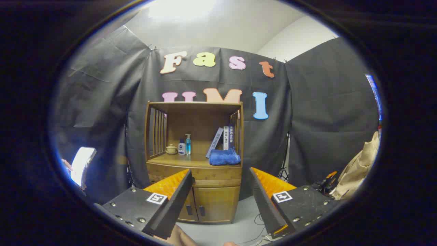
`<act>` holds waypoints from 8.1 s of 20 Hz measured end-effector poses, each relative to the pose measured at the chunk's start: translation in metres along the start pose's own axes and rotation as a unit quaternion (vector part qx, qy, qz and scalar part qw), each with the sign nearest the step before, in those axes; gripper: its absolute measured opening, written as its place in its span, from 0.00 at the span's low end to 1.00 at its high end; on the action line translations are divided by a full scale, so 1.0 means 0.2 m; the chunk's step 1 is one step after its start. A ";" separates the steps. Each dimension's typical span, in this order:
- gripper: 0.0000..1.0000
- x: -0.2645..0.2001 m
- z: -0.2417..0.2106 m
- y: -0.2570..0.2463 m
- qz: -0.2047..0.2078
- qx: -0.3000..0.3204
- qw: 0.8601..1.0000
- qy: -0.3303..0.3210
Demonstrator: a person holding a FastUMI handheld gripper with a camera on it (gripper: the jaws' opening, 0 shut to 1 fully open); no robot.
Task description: Pull open the drawer, take out the items inside it, and place them on the countertop above the cabinet.
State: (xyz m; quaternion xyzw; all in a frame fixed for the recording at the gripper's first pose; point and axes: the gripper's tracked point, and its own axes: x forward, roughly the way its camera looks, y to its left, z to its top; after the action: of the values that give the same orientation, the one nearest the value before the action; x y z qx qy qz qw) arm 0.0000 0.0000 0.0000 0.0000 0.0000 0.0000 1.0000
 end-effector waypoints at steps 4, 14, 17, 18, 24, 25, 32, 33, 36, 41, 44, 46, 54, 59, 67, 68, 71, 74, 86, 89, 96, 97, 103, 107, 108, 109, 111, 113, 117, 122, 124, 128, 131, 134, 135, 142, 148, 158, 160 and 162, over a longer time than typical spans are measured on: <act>0.97 0.01 0.00 0.00 0.000 -0.002 1.000 0.001; 0.97 0.05 -0.05 0.06 0.010 -0.005 1.000 0.011; 0.97 0.09 -0.08 0.10 0.015 -0.007 1.000 0.017; 0.97 0.12 -0.09 0.12 0.018 -0.009 1.000 0.017; 0.97 0.42 -0.19 0.30 0.047 -0.013 0.999 0.019; 0.97 0.49 -0.20 0.34 0.053 -0.012 0.998 0.016; 0.97 1.05 -0.42 0.55 0.070 -0.023 0.997 0.013; 0.97 1.13 -0.46 0.57 0.071 -0.025 0.997 0.016; 0.97 1.34 -0.64 0.65 0.074 -0.023 0.996 0.038; 0.94 1.60 -1.02 0.74 0.066 -0.025 0.993 0.093; 0.85 1.71 -1.21 0.79 0.063 -0.018 0.990 0.123; 0.82 1.77 -1.29 0.79 0.057 -0.016 0.988 0.140; 0.32 1.71 -1.33 0.81 0.034 0.027 0.983 0.179; 0.32 1.45 -1.29 0.78 0.037 0.026 0.982 0.185; 0.32 1.02 -1.24 0.72 0.048 0.031 0.978 0.200; 0.32 0.99 -1.23 0.71 0.048 0.033 0.978 0.201; 0.32 0.92 -1.28 0.71 0.052 0.028 0.975 0.214; 0.35 0.93 -1.29 0.71 0.057 0.030 0.971 0.229; 0.46 1.16 -0.64 0.79 0.103 0.004 0.973 0.205; 0.59 1.33 -0.73 0.83 0.115 -0.015 0.956 0.270; 0.61 1.54 -1.19 0.86 0.112 -0.067 0.880 0.457; 0.61 1.54 -1.25 0.87 0.115 -0.073 0.866 0.481; 0.61 1.52 -1.45 0.86 0.104 -0.083 0.813 0.568; 0.55 1.49 -1.50 0.85 0.092 -0.076 0.801 0.586; 0.49 1.50 -1.50 0.86 0.097 -0.070 0.802 0.585; 0.43 1.50 -1.50 0.86 0.097 -0.068 0.802 0.585; 0.43 1.51 -1.46 0.87 0.100 -0.058 0.811 0.573; 0.43 1.52 -1.39 0.88 0.109 -0.051 0.822 0.557; 0.43 1.50 -1.17 0.94 0.132 -0.026 0.846 0.515; 0.43 1.61 -0.88 0.96 0.145 -0.015 0.878 0.456; 0.43 1.74 -0.82 0.96 0.131 -0.020 0.893 0.431; 0.43 2.02 -0.79 0.93 0.099 -0.040 0.913 0.393; 0.43 2.18 -0.81 0.95 0.086 -0.043 0.919 0.383; 0.43 2.31 -0.86 0.97 0.073 -0.039 0.921 0.382; 0.43 2.33 -0.88 0.96 0.068 -0.038 0.921 0.382; 0.43 2.41 -0.93 0.97 0.054 -0.031 0.926 0.373; 0.43 2.41 -0.94 0.97 0.060 -0.023 0.932 0.358; 0.99 2.24 -0.63 0.97 0.081 0.006 0.961 0.263; 0.99 2.11 -0.51 0.95 0.090 0.021 0.966 0.240; 0.98 1.93 -0.43 0.94 0.101 0.033 0.969 0.222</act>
State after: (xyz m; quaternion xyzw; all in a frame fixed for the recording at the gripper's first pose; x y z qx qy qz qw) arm 0.3862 0.1874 -0.0852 0.0335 0.2220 0.1014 0.9692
